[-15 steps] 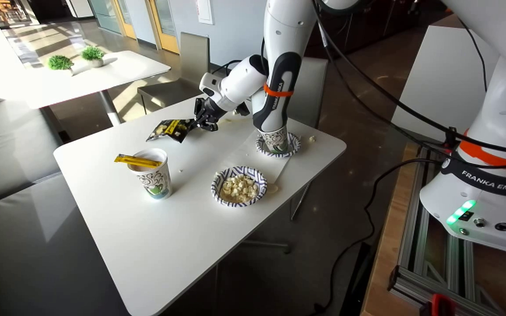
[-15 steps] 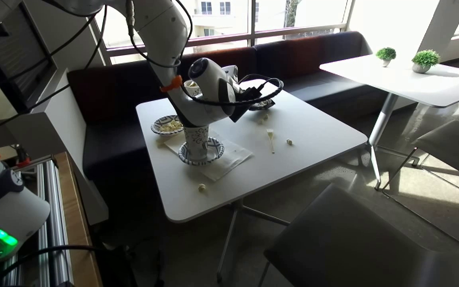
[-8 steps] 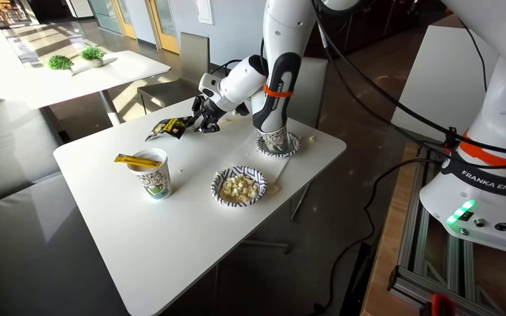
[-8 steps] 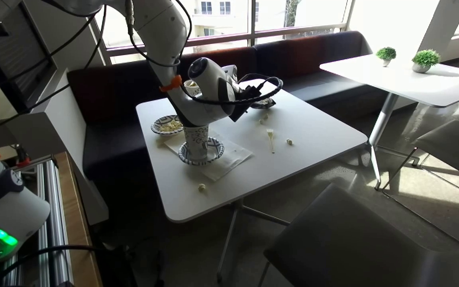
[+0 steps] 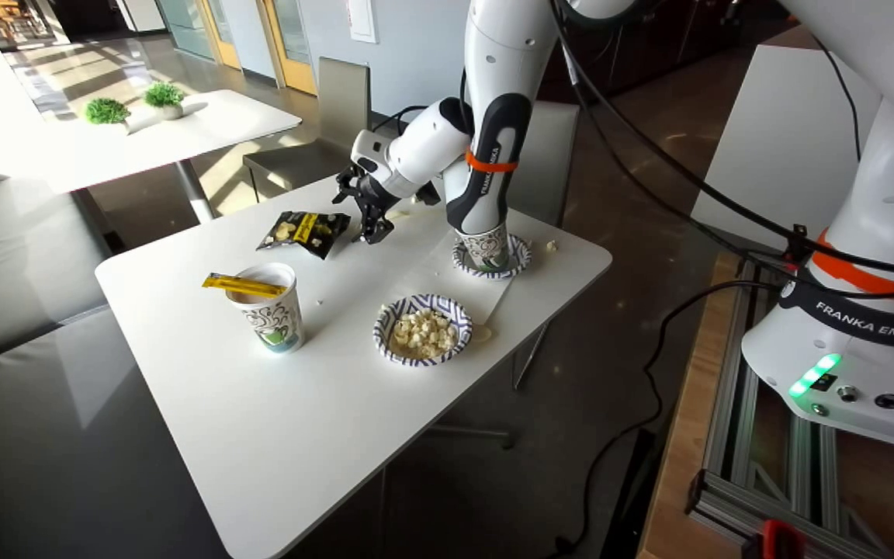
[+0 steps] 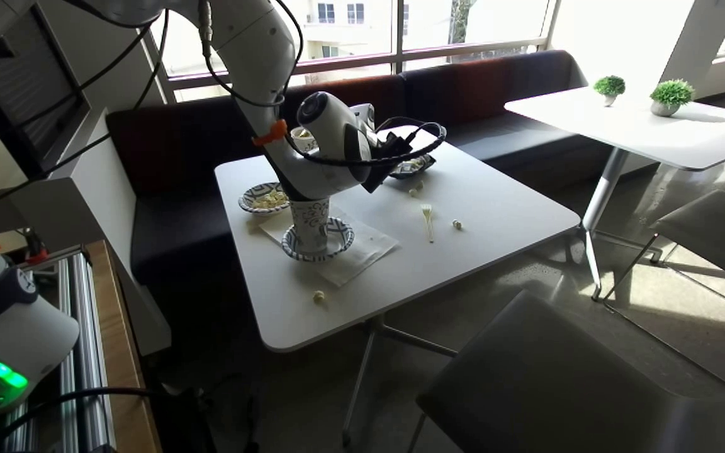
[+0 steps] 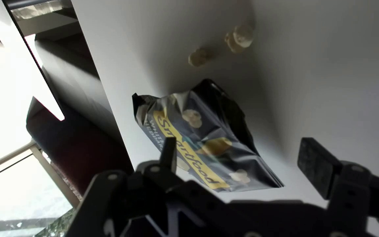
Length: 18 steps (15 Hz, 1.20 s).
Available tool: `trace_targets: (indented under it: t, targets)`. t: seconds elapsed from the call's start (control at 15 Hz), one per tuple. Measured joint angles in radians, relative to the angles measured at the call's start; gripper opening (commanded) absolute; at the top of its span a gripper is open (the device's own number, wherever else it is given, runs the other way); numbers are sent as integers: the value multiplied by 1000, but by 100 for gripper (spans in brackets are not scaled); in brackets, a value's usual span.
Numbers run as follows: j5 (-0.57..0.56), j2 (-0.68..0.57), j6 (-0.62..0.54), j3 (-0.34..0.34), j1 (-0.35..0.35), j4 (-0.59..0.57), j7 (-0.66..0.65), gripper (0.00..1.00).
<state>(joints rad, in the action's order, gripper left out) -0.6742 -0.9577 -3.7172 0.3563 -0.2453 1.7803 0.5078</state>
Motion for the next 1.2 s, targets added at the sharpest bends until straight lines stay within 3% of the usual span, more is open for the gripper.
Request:
trace_targets:
  t: [0.33, 0.4, 0.47, 0.6, 0.93, 1.0, 1.2]
  targets:
    - [-4, 11, 0, -36, 34, 12, 29, 30]
    - [-5, 16, 0, -40, 38, 20, 30, 26]
    - [-6, 23, 0, -43, 41, 34, 31, 65]
    - [-17, 45, 2, -52, 47, 79, 31, 60]
    - [-17, 158, -1, -16, 17, 217, 56, 95]
    - [-17, 185, -1, -1, 2, 239, 67, 100]
    - [-24, 251, 0, 39, -40, 284, 115, 100]
